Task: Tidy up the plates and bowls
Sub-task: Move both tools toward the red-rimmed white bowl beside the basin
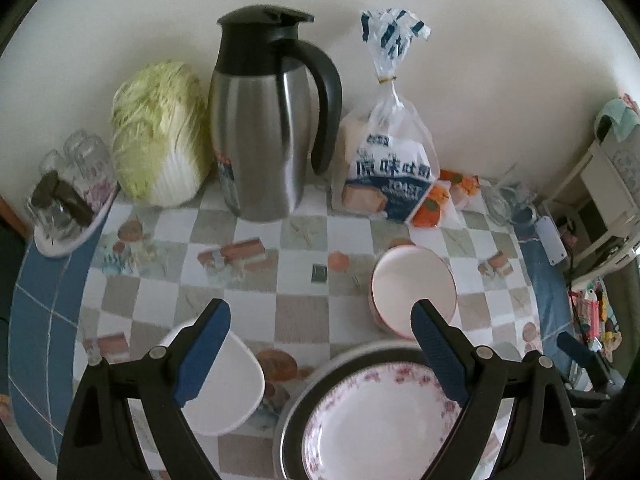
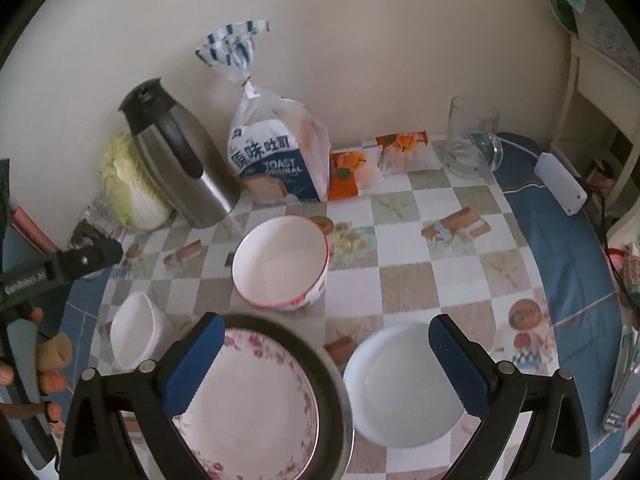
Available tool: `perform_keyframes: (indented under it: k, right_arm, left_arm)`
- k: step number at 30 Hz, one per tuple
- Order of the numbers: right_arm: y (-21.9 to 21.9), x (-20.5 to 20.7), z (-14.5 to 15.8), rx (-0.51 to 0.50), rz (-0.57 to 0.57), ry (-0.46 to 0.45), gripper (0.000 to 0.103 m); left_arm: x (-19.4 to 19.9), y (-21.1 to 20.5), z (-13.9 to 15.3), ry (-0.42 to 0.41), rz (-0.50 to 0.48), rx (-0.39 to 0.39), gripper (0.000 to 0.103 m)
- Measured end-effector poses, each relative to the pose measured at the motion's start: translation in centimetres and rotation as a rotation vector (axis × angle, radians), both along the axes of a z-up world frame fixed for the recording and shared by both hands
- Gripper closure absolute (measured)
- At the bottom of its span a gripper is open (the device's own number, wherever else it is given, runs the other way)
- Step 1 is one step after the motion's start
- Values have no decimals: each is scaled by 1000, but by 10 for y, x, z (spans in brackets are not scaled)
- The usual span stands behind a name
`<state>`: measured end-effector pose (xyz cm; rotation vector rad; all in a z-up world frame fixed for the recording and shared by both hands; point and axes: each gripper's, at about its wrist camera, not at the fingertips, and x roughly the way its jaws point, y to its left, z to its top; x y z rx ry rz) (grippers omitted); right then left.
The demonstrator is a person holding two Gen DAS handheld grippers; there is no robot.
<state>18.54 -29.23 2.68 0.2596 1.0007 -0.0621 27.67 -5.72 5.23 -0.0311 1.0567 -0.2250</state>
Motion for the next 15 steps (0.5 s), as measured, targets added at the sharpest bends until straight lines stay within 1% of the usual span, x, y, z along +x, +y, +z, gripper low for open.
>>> perform_keyframes:
  k: [4,8,10,12,15]
  right_arm:
    - [-10,21,-1,30,-12,18,0]
    - [-13,42,-15,42,-20,57,1]
    - [-12,50,-25,34,-18,78,8]
    - [-10,60,-37,33,-14,102,13]
    - [-9,70,-53,43,-20,139,17]
  left_arm:
    - [20,-7,-2,18,2,-12,11]
    - [34,-18,-13,14,-18,-8,11]
    - [42,-23,-26,38,-19,-5,11]
    - [48,-28,-39,67,-21,-8,11]
    - [54,-35,-62,107,-32,-13,11]
